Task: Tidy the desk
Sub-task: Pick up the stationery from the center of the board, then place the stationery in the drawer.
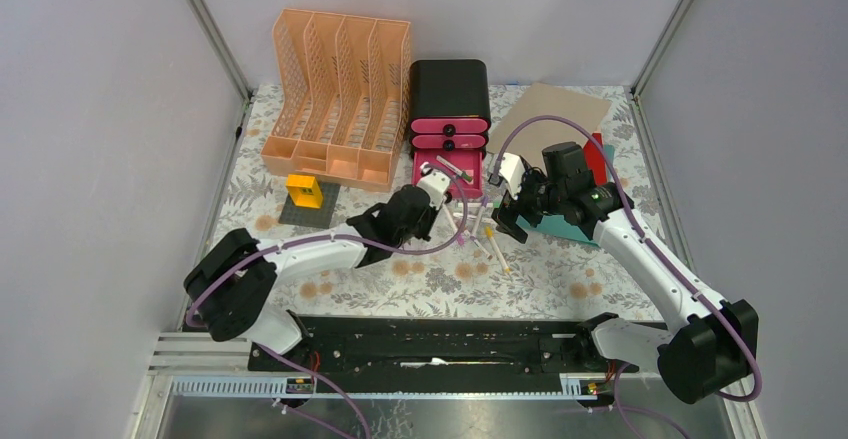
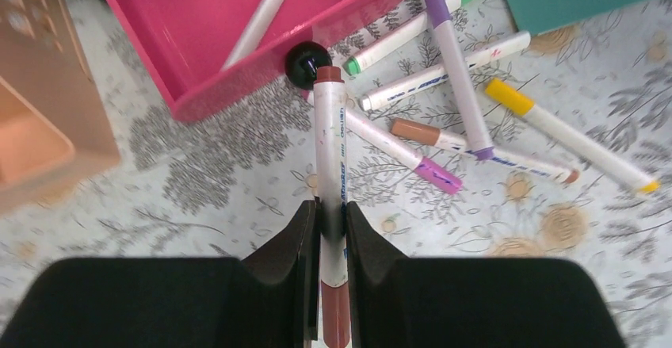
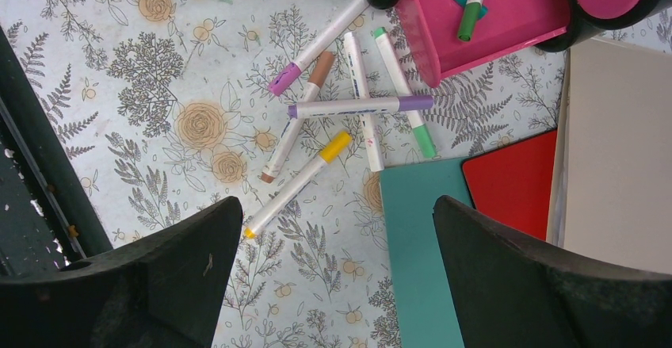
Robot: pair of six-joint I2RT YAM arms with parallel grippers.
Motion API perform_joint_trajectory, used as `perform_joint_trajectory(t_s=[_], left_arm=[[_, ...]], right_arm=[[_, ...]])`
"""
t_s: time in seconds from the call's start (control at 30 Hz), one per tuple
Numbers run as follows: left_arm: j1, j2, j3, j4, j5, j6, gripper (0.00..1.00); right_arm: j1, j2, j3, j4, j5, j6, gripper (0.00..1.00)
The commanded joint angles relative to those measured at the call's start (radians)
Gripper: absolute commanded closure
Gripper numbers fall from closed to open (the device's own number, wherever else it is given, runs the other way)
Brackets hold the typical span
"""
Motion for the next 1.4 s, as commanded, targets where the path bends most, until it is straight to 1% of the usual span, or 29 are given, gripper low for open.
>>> perform_joint_trajectory(t_s=[0.0,0.13,0.33,0.5,0.6,0.77,0.97,1.13,1.37], left_arm=[[0.027,-0.022,0.046,0.114,0.064,0.28,1.0],[0.086,0.012,0.094,0.127,0.143,0.391,1.0],[0.162,0.147,0.252,0.055,0.231,0.515,1.0],[0.189,0.288,0.413,-0.018,0.212,0.598,1.0],[0.191,0.359,0.474,-0.029,0.217,0.675,1.0],[0.19,0.442,0.531,-0.008,0.217,0.843,1.0],[0.189,0.497,0.543,0.07,0.197,1.002,1.0],[0.189,0.556,0.604,0.055,0.19,1.059,0.99],[0.189,0.614,0.664,0.08,0.173,1.103,0.93]], right_arm=[[-0.008,-0.023,0.0,0.019,-0.029,-0.012,0.02],[-0.01,-0.024,-0.001,0.018,-0.029,-0.012,0.02],[-0.012,-0.024,-0.001,0.019,-0.03,-0.013,0.02],[-0.014,-0.027,-0.002,0.018,-0.03,-0.013,0.02],[-0.015,-0.027,-0.002,0.019,-0.031,-0.013,0.02],[-0.017,-0.029,-0.002,0.018,-0.027,-0.015,0.02],[-0.018,-0.031,-0.002,0.018,-0.023,-0.016,0.02],[-0.019,-0.032,-0.002,0.019,-0.022,-0.016,0.02],[-0.024,-0.036,-0.002,0.018,-0.022,-0.016,0.02]])
